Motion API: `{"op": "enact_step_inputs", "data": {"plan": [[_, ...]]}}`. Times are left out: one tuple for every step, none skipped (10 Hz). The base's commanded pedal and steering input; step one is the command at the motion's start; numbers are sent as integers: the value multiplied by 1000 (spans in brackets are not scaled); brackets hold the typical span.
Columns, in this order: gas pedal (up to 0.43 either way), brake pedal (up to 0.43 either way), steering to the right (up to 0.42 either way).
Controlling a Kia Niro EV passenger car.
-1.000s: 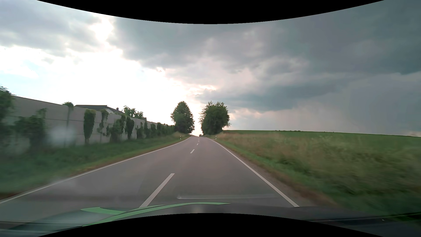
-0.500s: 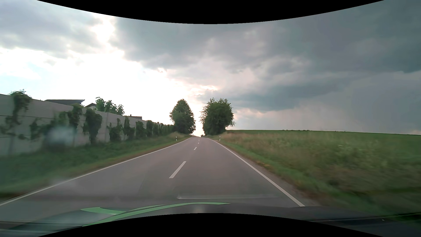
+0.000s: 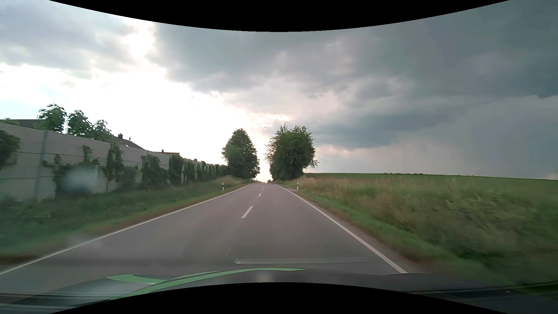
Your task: Follow the waypoints while adhering to traffic rules and regulations
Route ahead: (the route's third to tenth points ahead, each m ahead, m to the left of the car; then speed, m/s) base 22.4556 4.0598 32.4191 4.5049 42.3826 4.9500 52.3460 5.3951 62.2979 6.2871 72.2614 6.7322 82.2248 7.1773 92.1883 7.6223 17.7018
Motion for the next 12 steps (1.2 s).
{"op": "enact_step_inputs", "data": {"plan": [[150,0,-3],[150,0,-3],[150,0,-3],[150,0,-3],[150,0,-3],[150,0,-3],[150,0,-3],[150,0,-3],[150,0,-4],[150,0,-4],[150,0,-4],[150,0,-4]]}}
